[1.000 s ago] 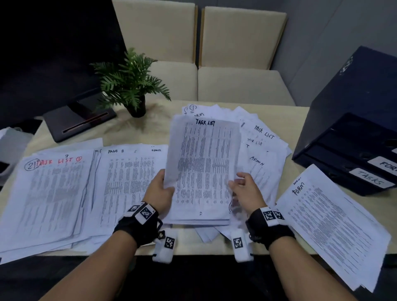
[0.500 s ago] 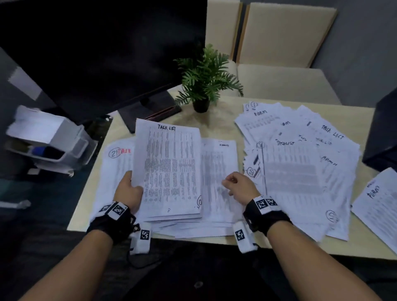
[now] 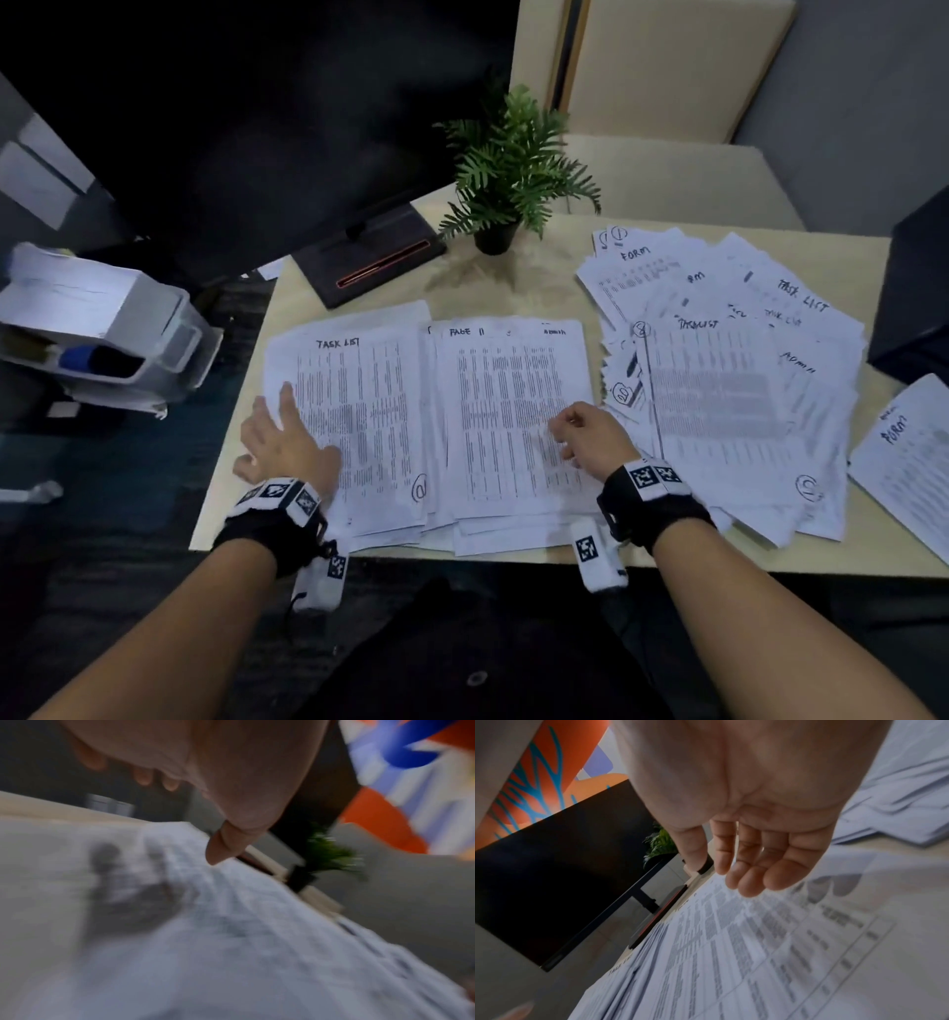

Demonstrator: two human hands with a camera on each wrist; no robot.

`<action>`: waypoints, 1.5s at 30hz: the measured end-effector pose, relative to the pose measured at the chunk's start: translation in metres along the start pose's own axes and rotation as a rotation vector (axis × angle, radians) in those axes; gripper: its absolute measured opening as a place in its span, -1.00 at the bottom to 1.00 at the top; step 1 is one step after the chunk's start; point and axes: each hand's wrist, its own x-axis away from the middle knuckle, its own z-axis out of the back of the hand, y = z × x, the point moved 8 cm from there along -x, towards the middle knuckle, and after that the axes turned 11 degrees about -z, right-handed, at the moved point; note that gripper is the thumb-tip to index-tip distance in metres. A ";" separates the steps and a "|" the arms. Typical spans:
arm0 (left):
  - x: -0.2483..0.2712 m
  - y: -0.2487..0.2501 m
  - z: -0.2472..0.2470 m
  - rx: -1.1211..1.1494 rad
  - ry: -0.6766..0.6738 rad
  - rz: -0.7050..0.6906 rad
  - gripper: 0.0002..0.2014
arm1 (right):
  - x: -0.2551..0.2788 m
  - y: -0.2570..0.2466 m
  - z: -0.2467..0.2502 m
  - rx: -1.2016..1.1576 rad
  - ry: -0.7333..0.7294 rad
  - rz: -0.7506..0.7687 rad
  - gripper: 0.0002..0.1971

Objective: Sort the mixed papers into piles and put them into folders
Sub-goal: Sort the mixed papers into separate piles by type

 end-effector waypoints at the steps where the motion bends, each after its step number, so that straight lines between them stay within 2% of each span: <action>1: 0.001 0.024 -0.001 0.025 -0.021 -0.076 -0.11 | 0.000 0.002 0.006 -0.022 0.000 -0.007 -0.86; 4: 0.011 0.107 -0.003 0.168 -0.073 -0.339 -0.28 | -0.002 0.010 0.031 -0.082 0.034 -0.014 -0.84; 7: 0.031 0.185 -0.008 0.271 -0.116 -0.535 -0.41 | -0.004 0.019 0.063 -0.122 0.091 0.008 -0.87; 11: 0.063 0.276 -0.029 0.259 -0.195 -0.724 -0.49 | -0.009 0.047 0.120 -0.169 0.167 -0.004 -0.86; 14: 0.085 0.325 -0.056 0.217 -0.269 -0.793 -0.52 | -0.019 0.078 0.164 -0.113 0.209 -0.035 -0.88; 17: 0.103 0.360 -0.090 0.245 -0.362 -0.791 -0.53 | -0.032 0.111 0.205 -0.056 0.247 -0.071 -0.87; 22: 0.127 0.390 -0.138 0.237 -0.472 -0.693 -0.51 | -0.053 0.154 0.255 0.099 0.365 -0.214 -0.52; 25: 0.135 0.392 -0.158 0.237 -0.520 -0.608 -0.48 | -0.058 0.169 0.261 0.234 0.370 -0.285 -0.42; 28: 0.138 0.393 -0.165 0.236 -0.510 -0.585 -0.45 | -0.063 0.178 0.258 0.234 0.355 -0.309 -0.51; 32: 0.136 0.393 -0.169 0.251 -0.490 -0.581 -0.43 | -0.071 0.177 0.258 0.201 0.283 -0.262 -0.93; 34: 0.131 0.389 -0.172 0.278 -0.488 -0.550 -0.41 | -0.073 0.174 0.260 0.189 0.288 -0.238 -0.96; 35: 0.129 0.388 -0.172 0.301 -0.476 -0.526 -0.38 | -0.071 0.172 0.261 0.176 0.301 -0.229 -0.91; 38: 0.123 0.386 -0.174 0.345 -0.421 -0.473 -0.25 | -0.065 0.173 0.261 0.255 0.358 -0.269 -0.57; 41: 0.116 0.384 -0.175 0.319 -0.374 -0.367 -0.15 | -0.065 0.178 0.252 0.278 0.311 -0.289 -0.43; 43: 0.113 0.383 -0.173 0.253 -0.353 -0.329 -0.28 | -0.068 0.181 0.248 0.214 0.265 -0.282 -0.39; 45: 0.112 0.387 -0.167 0.291 -0.334 -0.368 -0.60 | -0.068 0.185 0.254 0.163 0.297 -0.282 -0.42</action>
